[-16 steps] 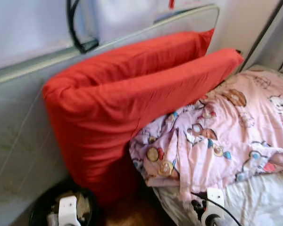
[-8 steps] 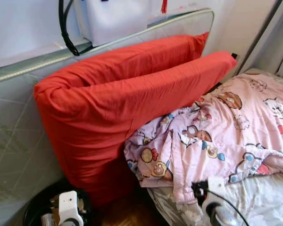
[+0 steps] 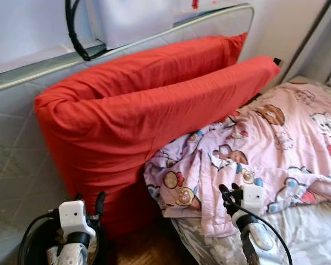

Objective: Clean up the room

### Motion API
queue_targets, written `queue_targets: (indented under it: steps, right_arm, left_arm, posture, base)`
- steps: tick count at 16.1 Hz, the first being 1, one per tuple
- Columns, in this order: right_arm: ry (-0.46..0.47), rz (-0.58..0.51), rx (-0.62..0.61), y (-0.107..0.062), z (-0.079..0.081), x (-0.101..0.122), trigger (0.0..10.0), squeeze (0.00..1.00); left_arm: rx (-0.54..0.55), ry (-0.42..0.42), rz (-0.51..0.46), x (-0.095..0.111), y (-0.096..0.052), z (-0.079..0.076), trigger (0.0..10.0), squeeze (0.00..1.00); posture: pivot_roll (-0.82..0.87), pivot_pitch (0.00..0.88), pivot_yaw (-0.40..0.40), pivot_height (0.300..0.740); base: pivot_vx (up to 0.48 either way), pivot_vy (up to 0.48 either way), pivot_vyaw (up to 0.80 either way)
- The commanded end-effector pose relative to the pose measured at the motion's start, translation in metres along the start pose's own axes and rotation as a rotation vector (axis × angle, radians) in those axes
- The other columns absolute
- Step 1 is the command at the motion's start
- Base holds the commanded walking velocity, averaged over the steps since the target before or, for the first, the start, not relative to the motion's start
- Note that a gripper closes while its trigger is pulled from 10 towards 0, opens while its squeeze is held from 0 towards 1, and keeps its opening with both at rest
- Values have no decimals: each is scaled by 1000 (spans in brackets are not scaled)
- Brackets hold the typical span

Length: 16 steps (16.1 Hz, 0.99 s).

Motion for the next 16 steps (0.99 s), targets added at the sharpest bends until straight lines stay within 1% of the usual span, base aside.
queue_targets:
  steps: [1, 2, 4, 7, 9, 10, 11, 13, 14, 16]
  right_arm:
    - [4, -15, -19, -3, -3, 1, 10000, 0]
    - [17, -27, -36, -6, -5, 2, 10000, 0]
    - [13, -30, -45, -9, -7, 2, 10000, 0]
    - [0, -26, -62, -8, -12, 4, 10000, 0]
    - [0, -23, -66, -7, -12, 5, 10000, 0]
    - [-6, -3, -59, -5, -9, 3, 10000, 0]
    - [-6, 4, -55, -5, -6, 2, 10000, 0]
    - [-6, 1, -50, -5, -4, 2, 10000, 0]
    - [-20, 6, -38, -7, -2, 0, 10000, 0]
    - [3, 1, -36, -6, -1, 1, 10000, 0]
  left_arm:
    - [-10, -4, 6, 1, -4, -3, 10000, 0]
    - [-20, 1, 0, 6, -7, -6, 10000, 0]
    - [-13, -8, 8, 8, -8, -8, 10000, 0]
    - [-22, -23, 7, 13, -3, -13, 10000, 0]
    - [-23, -24, 8, 15, -1, -13, 10000, 0]
    - [-23, -25, 14, 15, 0, -13, 10000, 0]
    - [-23, -28, 21, 15, 0, -13, 10000, 0]
    - [-23, -30, 24, 16, 0, -13, 10000, 0]
    - [-21, -33, 27, 16, 0, -13, 10000, 0]
    - [-17, -36, 30, 16, -1, -13, 10000, 0]
  posture:
    - [56, 90, -54, 740]
    - [55, 86, -54, 740]
    - [47, 77, -55, 740]
    - [43, 70, -53, 740]
    - [40, 73, -51, 740]
    - [40, 82, -49, 736]
    - [38, 89, -48, 721]
    - [43, 98, -50, 701]
    - [51, 96, -52, 696]
    - [57, 95, -52, 696]
  base:
    - [0, 0, 0]
    - [0, 0, 0]
    - [0, 0, 0]
    - [0, 0, 0]
    - [0, 0, 0]
    - [0, 0, 0]
    - [0, 0, 0]
    - [0, 0, 0]
    - [0, 0, 0]
    - [0, 0, 0]
Point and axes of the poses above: a point about 5 cm out from each wrist's last joint towards the gripper, its own y axis pointing out of the wrist towards the gripper, its own x axis along the axis of the wrist's last joint, z = x × y, the point moved 6 cm from there along y, pointing out of the wrist towards the gripper, and after that the axes turned 4 degrees about y, right-handed, at the moved point
